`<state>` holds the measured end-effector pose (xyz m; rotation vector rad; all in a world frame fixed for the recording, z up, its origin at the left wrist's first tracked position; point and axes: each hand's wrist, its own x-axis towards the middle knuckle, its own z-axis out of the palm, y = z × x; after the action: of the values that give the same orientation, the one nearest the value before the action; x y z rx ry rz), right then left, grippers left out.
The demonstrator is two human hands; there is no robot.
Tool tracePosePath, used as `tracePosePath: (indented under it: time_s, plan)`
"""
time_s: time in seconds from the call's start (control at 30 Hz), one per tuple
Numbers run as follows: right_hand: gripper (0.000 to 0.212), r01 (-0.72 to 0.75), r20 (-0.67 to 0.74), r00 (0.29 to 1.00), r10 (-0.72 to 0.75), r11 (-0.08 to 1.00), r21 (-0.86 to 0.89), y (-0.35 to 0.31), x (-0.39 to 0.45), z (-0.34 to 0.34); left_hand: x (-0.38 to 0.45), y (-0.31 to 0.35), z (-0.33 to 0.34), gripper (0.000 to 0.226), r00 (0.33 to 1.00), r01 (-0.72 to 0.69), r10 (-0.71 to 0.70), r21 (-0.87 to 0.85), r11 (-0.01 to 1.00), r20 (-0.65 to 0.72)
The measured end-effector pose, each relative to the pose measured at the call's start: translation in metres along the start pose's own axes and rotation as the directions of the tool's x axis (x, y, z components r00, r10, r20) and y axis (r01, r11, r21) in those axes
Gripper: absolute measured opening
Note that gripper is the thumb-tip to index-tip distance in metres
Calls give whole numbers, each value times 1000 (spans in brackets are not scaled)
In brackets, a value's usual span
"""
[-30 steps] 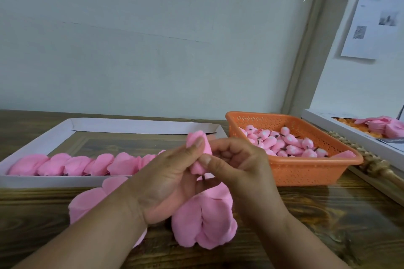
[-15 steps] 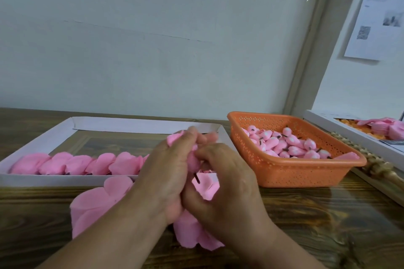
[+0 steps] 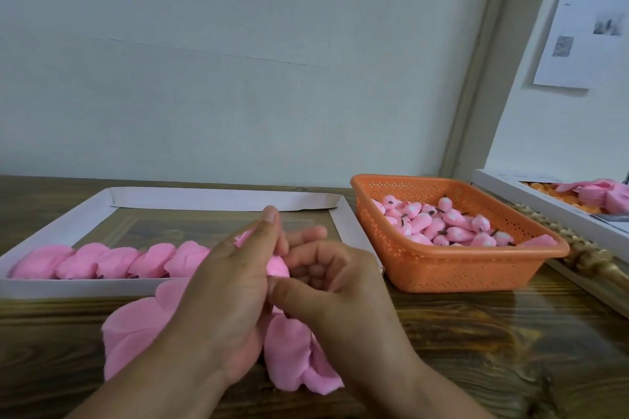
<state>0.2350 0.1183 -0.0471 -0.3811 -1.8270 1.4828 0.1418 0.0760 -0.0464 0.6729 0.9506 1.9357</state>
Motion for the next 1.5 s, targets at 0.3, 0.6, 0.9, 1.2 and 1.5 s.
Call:
tracePosePath:
  time_s: [0.3,0.6,0.9,1.2,1.5]
  plan:
    - [4,-29,-618,699,-360,850,-527,-3,32,-103,70,4,7,48,987,31,29,368,929,-159]
    - [15,-153,-549,609,-573,594,-790,12,35,-120,121,-27,36,57,1000,-16,20,891,454,8]
    - [16,-191,-460,594,-659,440,-877,11,34,-127,158,-60,50,49,991,-137,23,987,81,135]
    - [14,-194,-416,589,-693,378,-905,14,36,-131,164,-81,48,23,989,-148,-4,987,-58,148]
    - [13,-184,-402,601,-691,369,-911,13,34,-126,168,-90,53,27,957,-264,-213,895,-361,196]
